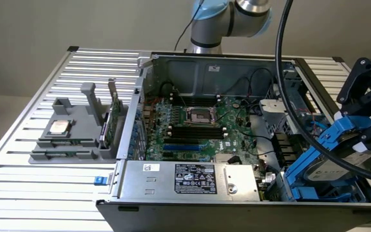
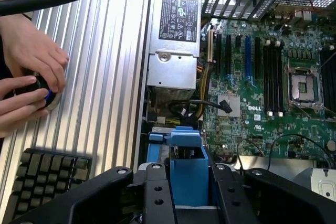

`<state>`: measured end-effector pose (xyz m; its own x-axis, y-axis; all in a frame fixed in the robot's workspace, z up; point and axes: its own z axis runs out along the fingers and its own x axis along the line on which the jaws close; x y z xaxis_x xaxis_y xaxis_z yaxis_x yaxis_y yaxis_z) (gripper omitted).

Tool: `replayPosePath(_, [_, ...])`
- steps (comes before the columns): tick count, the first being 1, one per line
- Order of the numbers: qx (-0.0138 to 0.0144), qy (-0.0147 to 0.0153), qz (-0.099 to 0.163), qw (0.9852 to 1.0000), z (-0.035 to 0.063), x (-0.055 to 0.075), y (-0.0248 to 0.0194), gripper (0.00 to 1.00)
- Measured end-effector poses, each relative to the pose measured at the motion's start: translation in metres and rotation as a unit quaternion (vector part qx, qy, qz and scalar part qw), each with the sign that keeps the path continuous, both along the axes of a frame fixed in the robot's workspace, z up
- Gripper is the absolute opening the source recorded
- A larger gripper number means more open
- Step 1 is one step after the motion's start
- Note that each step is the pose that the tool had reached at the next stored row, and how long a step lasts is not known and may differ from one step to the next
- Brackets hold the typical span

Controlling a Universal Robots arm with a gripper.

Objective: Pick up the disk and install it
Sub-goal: 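Pick up the disk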

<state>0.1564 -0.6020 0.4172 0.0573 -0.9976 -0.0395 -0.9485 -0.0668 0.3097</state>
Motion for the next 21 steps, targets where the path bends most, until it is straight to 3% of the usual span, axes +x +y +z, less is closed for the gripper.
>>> replayPosePath(6, [0.0041,-0.0062,0.007,0.9999,0.0000,0.0003,-0.0001,0.33])
replayPosePath(9, [0.0055,-0.0114,0.011,0.9999,0.0001,0.0004,-0.0001,0.33])
replayPosePath(13, [0.0056,-0.0236,0.015,0.9996,0.0020,0.0006,0.0000,0.33])
replayPosePath(20, [0.0054,-0.0515,0.017,0.9985,0.0026,-0.0003,0.0000,0.33])
replayPosePath(21, [0.0053,-0.0539,0.018,0.9984,0.0027,-0.0010,0.0000,0.33])
